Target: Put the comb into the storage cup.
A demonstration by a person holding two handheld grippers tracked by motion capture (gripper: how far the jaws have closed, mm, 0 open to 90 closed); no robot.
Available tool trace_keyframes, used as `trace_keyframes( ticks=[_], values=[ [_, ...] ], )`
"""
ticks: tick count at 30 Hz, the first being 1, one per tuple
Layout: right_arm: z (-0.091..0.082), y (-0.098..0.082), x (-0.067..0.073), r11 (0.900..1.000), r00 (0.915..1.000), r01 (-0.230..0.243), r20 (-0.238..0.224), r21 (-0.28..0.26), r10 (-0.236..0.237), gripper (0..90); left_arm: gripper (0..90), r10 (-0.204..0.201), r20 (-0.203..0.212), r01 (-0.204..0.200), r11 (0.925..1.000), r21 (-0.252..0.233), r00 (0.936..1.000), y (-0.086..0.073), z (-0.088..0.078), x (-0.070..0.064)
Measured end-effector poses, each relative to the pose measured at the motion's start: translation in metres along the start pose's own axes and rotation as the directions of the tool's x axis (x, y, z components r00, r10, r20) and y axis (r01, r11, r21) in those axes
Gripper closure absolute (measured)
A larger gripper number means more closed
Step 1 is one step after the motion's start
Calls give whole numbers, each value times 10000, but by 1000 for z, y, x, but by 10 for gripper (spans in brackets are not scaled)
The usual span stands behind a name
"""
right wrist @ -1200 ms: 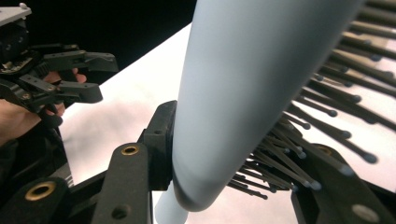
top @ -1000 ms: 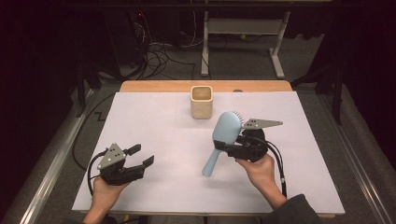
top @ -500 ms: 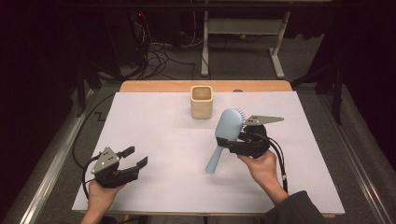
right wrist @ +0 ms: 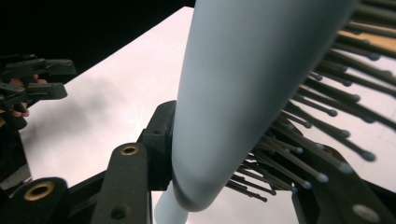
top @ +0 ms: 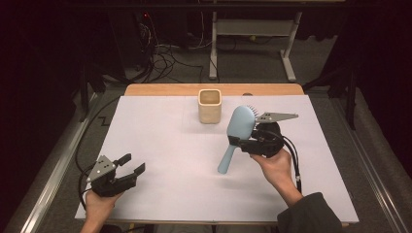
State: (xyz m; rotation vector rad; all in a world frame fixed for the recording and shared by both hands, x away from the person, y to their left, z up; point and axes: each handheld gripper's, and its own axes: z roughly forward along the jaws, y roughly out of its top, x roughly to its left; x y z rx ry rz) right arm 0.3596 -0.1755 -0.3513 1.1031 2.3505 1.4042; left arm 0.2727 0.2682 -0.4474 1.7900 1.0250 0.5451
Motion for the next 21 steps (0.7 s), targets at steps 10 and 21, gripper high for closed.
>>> trace_keyframes(
  ticks=[10, 21],
  values=[
    [-4, 8, -12, 9999, 9991, -141, 397, -60, 143, 547, 348, 68, -149, -63, 9996, 279, 9999, -7, 4, 2],
    [-5, 15, -22, 9995, 9970, -260, 722, -170, 271, 545, 349, 47, -192, -38, 9990, 440, 9998, -12, 6, 2]
  ],
)
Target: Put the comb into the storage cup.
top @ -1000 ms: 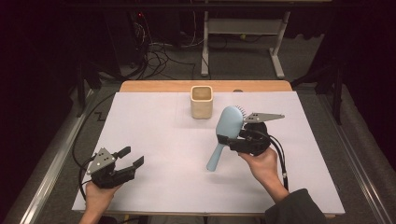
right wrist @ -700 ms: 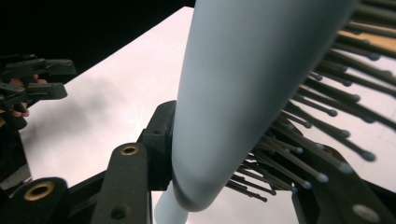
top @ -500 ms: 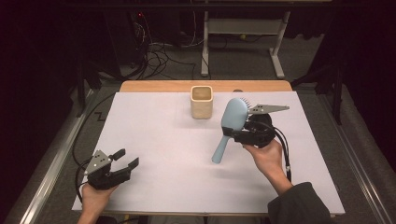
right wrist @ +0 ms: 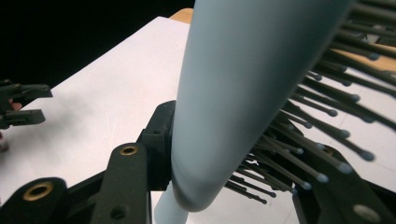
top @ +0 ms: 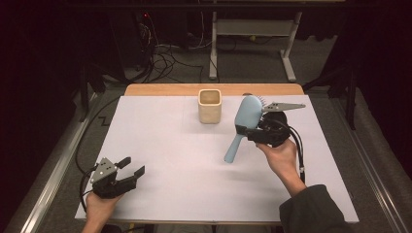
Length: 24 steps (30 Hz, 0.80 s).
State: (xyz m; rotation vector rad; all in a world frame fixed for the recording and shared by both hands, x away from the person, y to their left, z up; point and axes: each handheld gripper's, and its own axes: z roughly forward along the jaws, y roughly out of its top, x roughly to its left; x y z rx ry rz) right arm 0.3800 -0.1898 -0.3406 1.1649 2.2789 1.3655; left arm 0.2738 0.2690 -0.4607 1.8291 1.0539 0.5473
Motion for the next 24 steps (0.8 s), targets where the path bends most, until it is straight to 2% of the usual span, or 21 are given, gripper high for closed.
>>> trace_keyframes(
  ticks=[9, 24],
  values=[
    [5, 10, -6, 10000, 9997, 17, 226, -76, -15, 545, 351, -99, 104, 98, 9999, 20, 9999, -1, 1, -1],
    [15, 31, -7, 9999, 9988, 161, 468, -12, -161, 545, 353, -280, 120, 280, 9996, -31, 9995, -1, 0, 0]
  ],
)
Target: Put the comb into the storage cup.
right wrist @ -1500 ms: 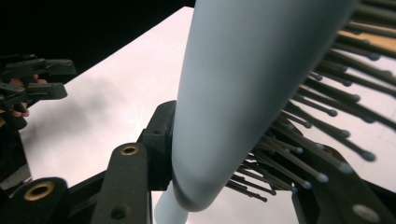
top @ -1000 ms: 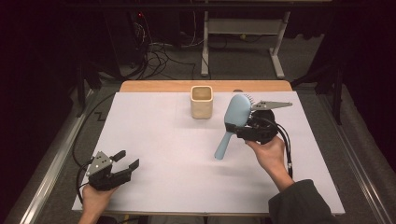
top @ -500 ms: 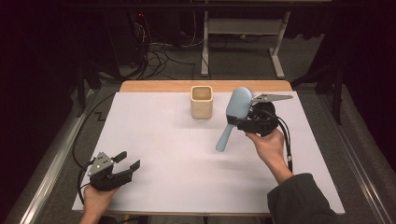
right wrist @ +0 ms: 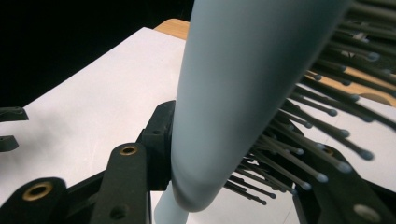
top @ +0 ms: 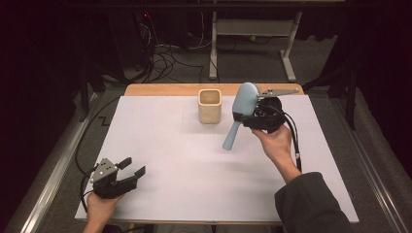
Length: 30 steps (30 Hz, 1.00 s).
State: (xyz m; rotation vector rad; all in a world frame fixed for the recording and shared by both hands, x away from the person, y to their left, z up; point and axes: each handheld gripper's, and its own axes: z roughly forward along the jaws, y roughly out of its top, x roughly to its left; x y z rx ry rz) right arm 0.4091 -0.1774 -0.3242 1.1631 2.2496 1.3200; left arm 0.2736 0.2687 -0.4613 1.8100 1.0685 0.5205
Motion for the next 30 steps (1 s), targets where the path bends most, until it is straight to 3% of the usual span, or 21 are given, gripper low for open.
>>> trace_keyframes(
  ticks=[8, 30],
  values=[
    [10, 8, 2, 9995, 9993, 318, 184, 68, -319, 545, 355, 8, -25, -8, 10000, -22, 10000, 0, 0, 0],
    [27, 34, -11, 9997, 9977, -32, 680, -263, 50, 547, 357, 86, 28, -86, 9997, 211, 10000, 0, 4, 0]
  ],
)
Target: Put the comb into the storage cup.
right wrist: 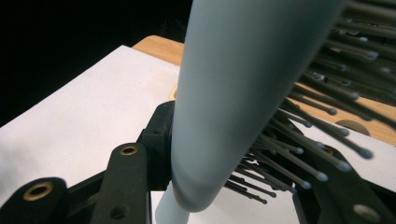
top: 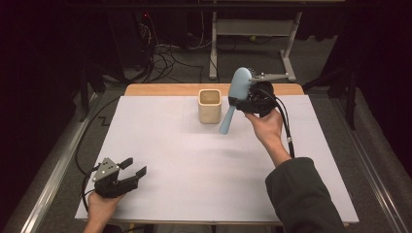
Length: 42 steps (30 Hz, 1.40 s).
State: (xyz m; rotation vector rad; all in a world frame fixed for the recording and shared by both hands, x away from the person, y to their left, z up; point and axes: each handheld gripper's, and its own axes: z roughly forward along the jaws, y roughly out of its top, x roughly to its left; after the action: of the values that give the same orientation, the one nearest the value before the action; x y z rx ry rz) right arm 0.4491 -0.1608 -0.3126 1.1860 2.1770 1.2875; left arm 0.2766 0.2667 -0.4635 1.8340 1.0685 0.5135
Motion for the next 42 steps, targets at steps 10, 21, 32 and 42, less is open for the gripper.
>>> trace_keyframes(
  ticks=[10, 21, 32, 42],
  values=[
    [8, 11, -3, 10000, 9995, 14, 319, -78, -12, 547, 358, 31, 29, -31, 10000, 49, 10000, 0, 1, 0],
    [16, 21, -7, 9996, 9987, -261, 440, -124, 266, 551, 358, 32, 35, -32, 10000, 76, 10000, 0, 2, -1],
    [20, 31, -5, 9993, 9989, -185, 429, -333, 199, 549, 354, 12, 65, -13, 9999, 157, 10000, 0, 3, -1],
    [27, 42, -2, 9975, 9982, -22, 595, -712, 65, 543, 354, -13, 69, 13, 10000, 93, 10000, 0, 3, -1]
  ],
)
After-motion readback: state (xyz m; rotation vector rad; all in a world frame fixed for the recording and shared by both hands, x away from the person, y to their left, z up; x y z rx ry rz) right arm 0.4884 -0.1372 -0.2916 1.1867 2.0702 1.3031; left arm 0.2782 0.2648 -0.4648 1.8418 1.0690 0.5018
